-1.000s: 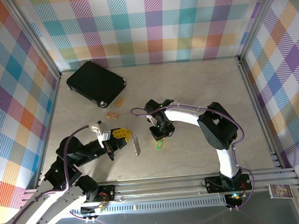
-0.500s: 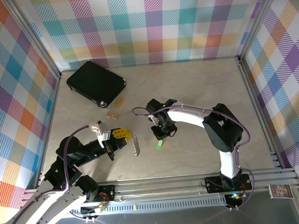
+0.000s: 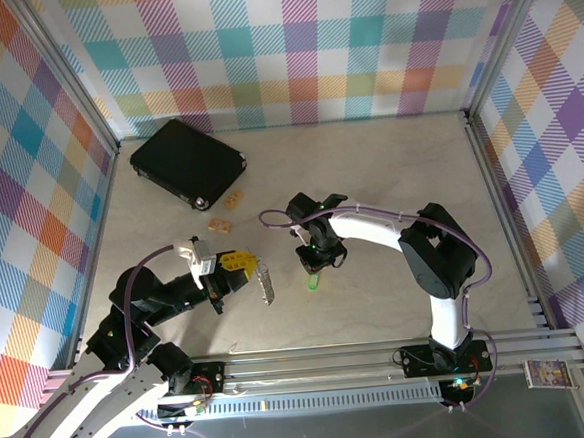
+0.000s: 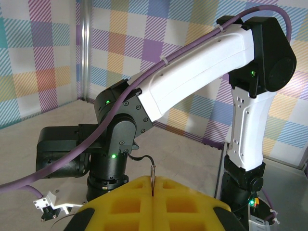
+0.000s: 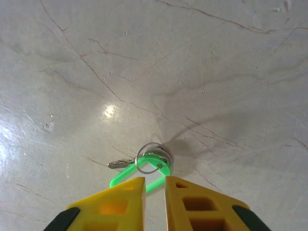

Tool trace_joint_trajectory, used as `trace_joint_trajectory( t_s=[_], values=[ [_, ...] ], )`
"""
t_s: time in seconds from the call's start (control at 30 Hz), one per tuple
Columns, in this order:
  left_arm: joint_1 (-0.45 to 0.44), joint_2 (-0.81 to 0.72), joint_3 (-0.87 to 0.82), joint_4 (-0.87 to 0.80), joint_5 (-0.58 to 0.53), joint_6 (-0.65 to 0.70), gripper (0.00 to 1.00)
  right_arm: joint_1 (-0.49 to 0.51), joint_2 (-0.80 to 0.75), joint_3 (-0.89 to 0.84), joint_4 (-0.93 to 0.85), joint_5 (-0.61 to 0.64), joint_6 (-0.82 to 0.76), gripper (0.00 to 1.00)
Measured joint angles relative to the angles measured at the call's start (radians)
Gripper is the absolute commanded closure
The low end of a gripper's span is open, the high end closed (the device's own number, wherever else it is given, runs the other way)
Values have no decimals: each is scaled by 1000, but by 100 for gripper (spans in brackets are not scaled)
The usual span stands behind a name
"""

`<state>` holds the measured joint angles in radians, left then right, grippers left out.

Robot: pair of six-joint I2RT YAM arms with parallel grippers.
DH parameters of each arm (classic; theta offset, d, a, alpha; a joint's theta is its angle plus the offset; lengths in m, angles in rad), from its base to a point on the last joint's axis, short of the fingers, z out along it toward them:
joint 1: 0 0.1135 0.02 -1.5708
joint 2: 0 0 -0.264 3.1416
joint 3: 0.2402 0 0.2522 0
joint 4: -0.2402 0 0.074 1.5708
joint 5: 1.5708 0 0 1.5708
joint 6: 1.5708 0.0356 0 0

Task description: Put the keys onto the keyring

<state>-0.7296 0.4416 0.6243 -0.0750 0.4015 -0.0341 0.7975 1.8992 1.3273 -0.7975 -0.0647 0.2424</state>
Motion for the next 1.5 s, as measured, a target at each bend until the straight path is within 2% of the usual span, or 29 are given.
trace_joint_trajectory(
  t_s=[0.17, 0.63, 1.13, 1.5],
  values=[
    [0, 0, 0, 0, 0, 0, 100, 9, 0, 0, 3, 0, -15, 67],
    [0, -2, 0, 0, 0, 0, 100, 48, 68, 65, -26, 50, -33, 64],
    [0, -6, 0, 0, 0, 0, 100, 63, 111, 95, -69, 92, -68, 72],
    [0, -7, 0, 0, 0, 0, 100, 67, 118, 119, -80, 106, -72, 84]
  ],
)
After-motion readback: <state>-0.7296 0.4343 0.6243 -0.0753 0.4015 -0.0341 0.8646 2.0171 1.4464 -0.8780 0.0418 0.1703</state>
